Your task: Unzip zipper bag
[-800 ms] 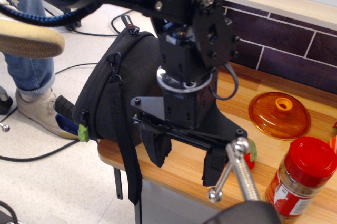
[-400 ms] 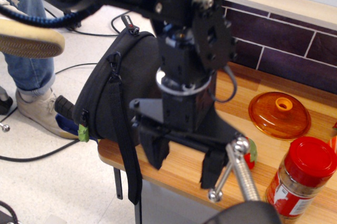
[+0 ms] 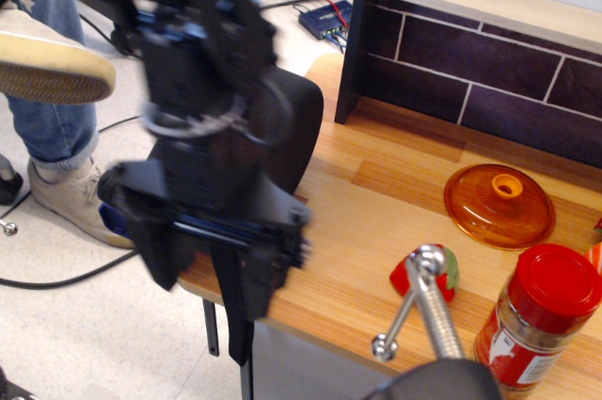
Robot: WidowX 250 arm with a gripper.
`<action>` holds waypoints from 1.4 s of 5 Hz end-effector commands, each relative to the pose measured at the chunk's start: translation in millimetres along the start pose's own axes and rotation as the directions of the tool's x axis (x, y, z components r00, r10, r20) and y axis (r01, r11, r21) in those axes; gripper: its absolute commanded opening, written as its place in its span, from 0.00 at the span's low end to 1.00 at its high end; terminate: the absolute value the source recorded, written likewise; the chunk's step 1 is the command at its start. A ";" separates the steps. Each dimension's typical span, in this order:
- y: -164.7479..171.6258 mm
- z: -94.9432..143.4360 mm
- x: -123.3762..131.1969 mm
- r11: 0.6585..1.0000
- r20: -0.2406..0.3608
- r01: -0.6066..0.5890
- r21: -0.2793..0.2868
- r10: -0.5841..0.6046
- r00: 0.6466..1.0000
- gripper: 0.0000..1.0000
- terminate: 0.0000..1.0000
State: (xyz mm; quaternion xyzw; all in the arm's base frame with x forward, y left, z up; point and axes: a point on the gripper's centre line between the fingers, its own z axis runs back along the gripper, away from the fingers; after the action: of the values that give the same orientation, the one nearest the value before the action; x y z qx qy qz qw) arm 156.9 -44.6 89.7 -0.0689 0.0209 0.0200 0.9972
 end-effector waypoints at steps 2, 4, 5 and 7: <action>66.4 -2.9 21.1 0.997 0.066 0.076 0.030 -0.078 0.995 1.00 0.00; 74.0 -21.6 33.0 0.994 0.109 0.079 0.069 -0.086 0.990 1.00 0.00; 74.5 -25.0 37.2 0.995 0.123 0.065 0.072 -0.073 0.990 1.00 0.00; 72.0 -22.1 40.4 0.998 0.160 0.027 0.050 -0.035 0.987 0.00 0.00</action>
State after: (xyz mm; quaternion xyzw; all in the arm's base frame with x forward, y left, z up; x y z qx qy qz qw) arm 186.5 22.6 48.9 -0.0474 -0.0424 0.0066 0.9980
